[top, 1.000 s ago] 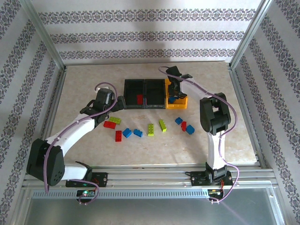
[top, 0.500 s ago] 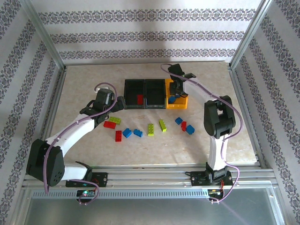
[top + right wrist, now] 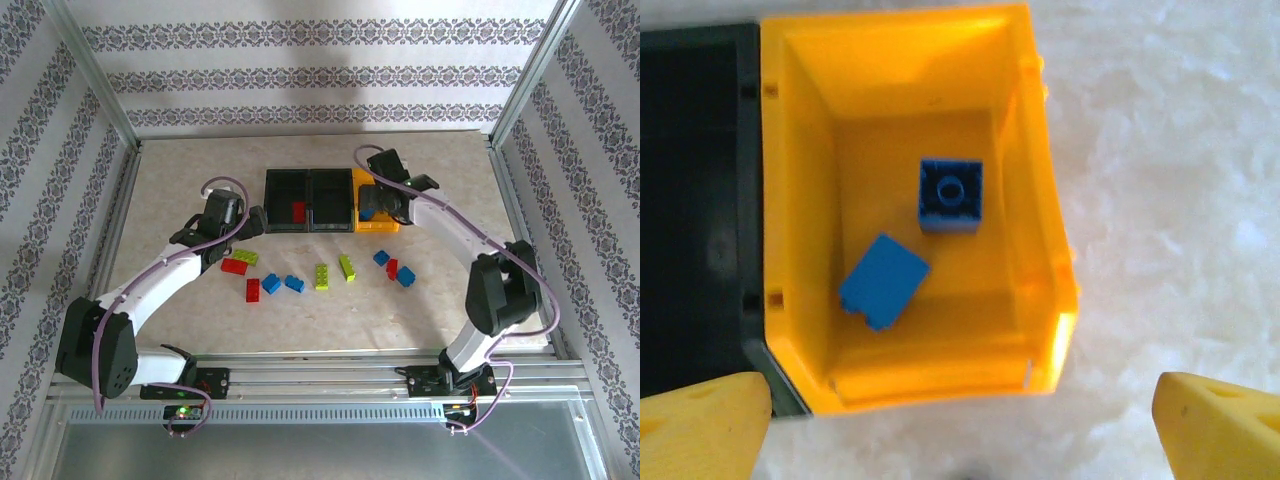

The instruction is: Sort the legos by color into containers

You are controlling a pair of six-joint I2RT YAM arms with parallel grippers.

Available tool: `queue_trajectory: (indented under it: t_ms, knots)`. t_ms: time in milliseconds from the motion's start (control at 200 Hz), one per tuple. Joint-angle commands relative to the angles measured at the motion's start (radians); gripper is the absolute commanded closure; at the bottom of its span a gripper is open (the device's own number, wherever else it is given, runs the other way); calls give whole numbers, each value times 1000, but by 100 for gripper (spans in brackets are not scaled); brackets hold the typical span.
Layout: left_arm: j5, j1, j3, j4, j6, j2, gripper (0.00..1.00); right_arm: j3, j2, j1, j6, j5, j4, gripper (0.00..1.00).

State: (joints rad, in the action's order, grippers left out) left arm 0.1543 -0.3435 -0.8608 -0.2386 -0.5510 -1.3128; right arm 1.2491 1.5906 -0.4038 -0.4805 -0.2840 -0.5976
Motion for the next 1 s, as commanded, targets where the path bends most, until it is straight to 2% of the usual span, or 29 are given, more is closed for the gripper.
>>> queue_trajectory:
  t_ms: [0, 340, 495, 715, 994]
  knots:
    - [5, 18, 19, -41, -7, 25, 0, -97, -101, -4, -74, -18, -1, 2]
    - [-23, 22, 18, -41, -21, 17, 0, -410, -382, 10, -164, 44, -95, 2]
    - [-46, 22, 7, -41, -30, 2, 0, -504, -457, 27, -202, 98, -114, 11]
    - [-51, 22, 3, -38, -35, 3, 0, -557, -397, 38, -222, 201, -107, 24]
    - [-45, 27, 16, -36, -35, 8, 0, -532, -290, 35, -222, 203, -76, 28]
